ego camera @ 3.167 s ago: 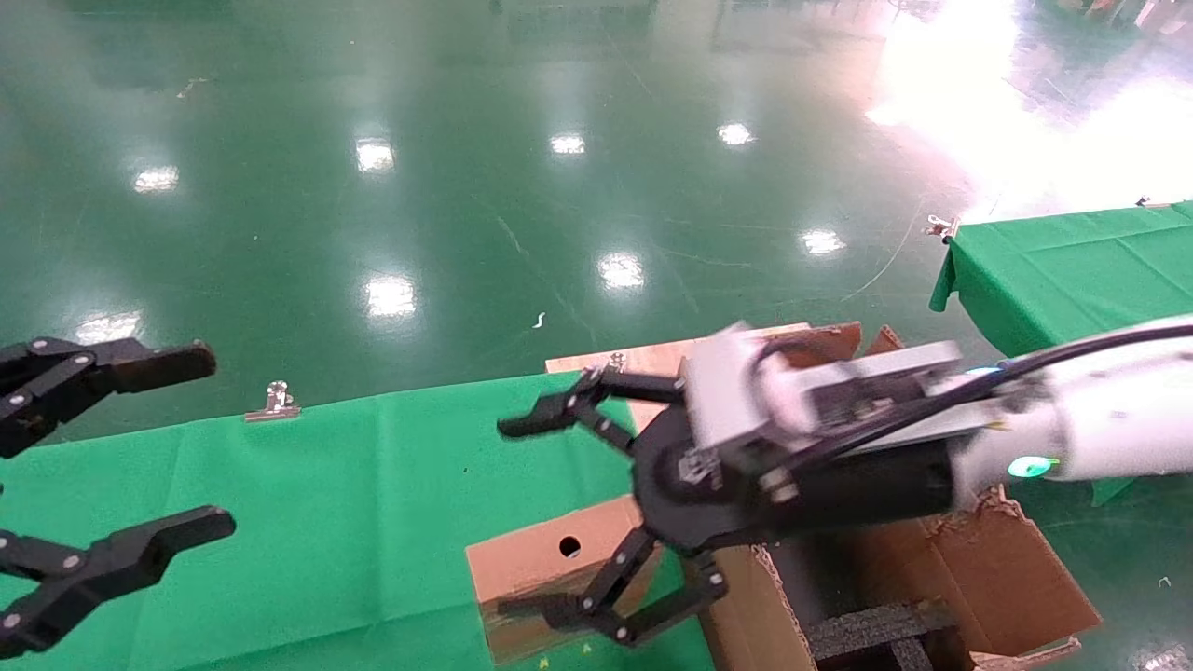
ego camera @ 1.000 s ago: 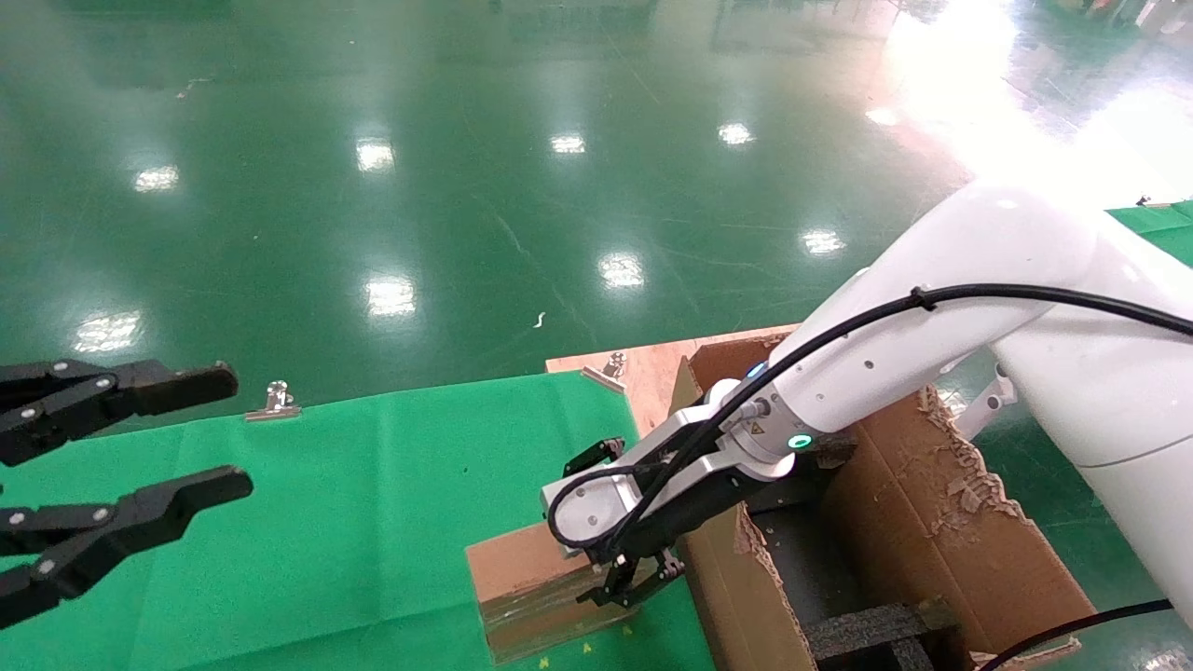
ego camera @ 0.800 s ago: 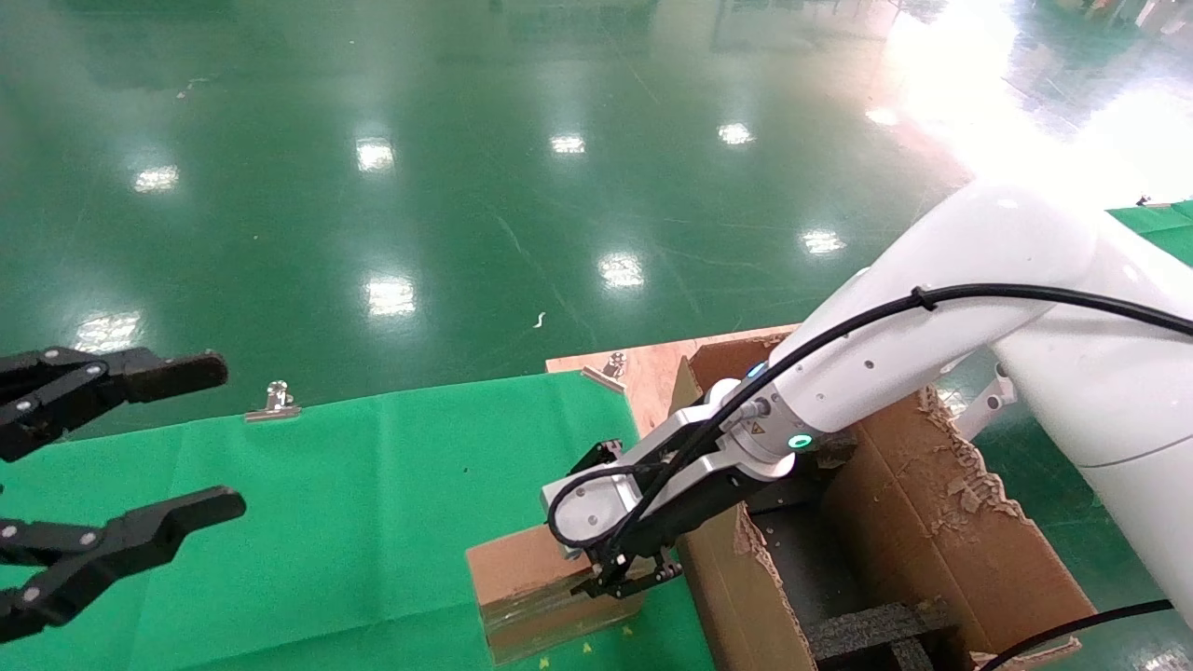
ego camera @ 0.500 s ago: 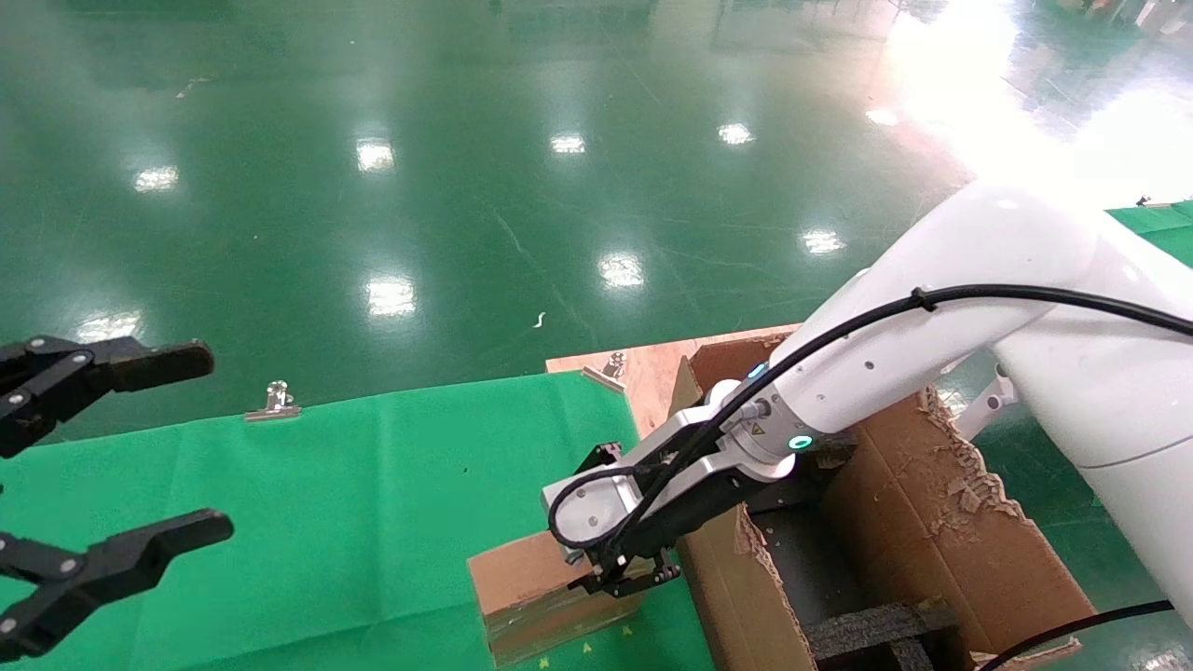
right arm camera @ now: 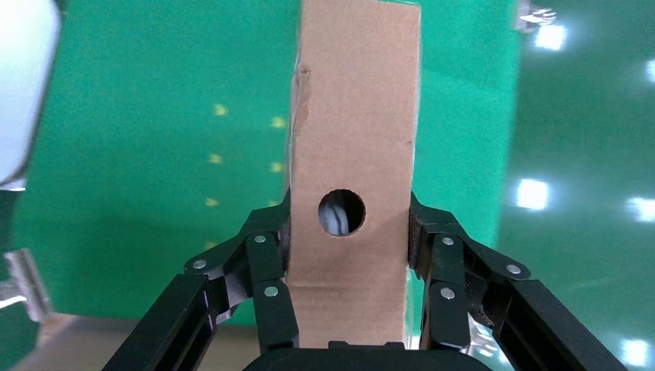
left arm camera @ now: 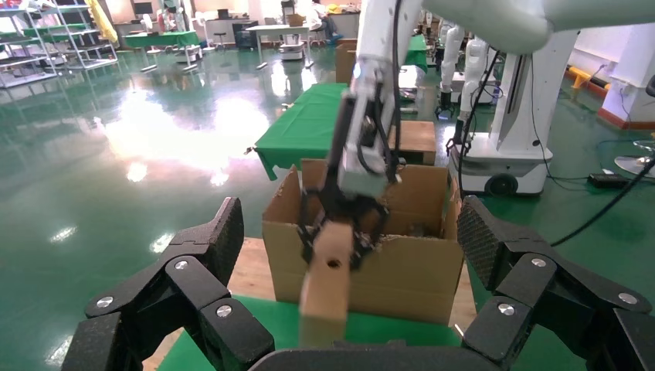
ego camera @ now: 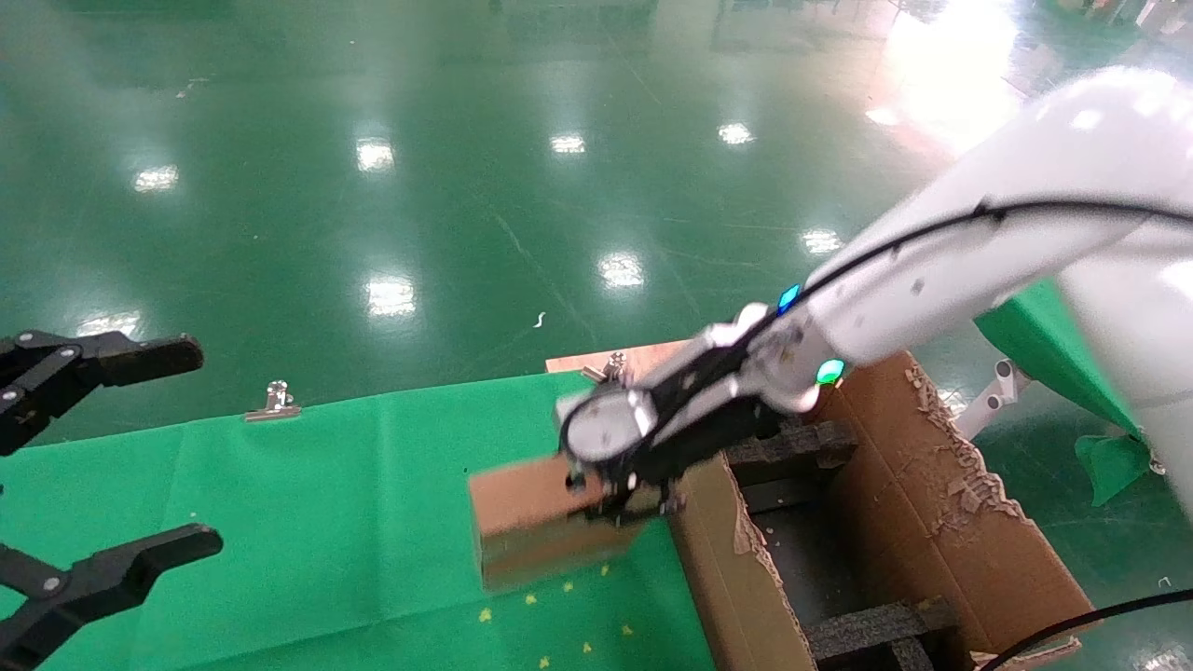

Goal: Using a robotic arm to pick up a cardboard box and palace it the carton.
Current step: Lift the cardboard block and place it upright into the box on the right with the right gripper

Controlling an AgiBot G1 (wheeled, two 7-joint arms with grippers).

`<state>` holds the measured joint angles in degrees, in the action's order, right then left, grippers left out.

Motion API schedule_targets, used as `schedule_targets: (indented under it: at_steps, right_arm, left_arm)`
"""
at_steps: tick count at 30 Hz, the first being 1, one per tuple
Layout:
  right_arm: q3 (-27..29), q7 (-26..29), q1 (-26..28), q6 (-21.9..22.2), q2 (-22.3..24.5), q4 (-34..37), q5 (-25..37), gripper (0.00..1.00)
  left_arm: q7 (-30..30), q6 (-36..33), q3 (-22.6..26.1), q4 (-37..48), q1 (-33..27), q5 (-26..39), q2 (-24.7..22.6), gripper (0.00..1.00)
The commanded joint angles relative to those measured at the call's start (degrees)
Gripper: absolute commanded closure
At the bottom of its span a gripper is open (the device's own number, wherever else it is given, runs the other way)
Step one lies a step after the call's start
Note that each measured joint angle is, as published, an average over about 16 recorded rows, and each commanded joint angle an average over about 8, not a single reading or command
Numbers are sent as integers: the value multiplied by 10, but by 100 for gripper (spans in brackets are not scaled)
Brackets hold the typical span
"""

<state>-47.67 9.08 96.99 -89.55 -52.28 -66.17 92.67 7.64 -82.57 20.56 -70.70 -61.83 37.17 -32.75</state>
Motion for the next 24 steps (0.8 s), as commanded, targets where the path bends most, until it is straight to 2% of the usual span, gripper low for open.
schedule_targets:
  at_steps: [1, 8, 15, 24]
  right_arm:
    - [5, -3, 19, -3, 2, 12, -5, 100]
    - [-5, -48, 116, -13, 10, 85, -36, 100]
    - [-47, -109, 210, -17, 16, 170, -77, 100]
    - [-124, -153, 260, -19, 25, 252, -135, 100]
  left_arm:
    - [0, 0, 0, 0, 0, 0, 0, 0]
    - [0, 0, 0, 0, 0, 0, 0, 0]
    - [0, 0, 0, 0, 0, 0, 0, 0]
    - [0, 0, 0, 0, 0, 0, 0, 0]
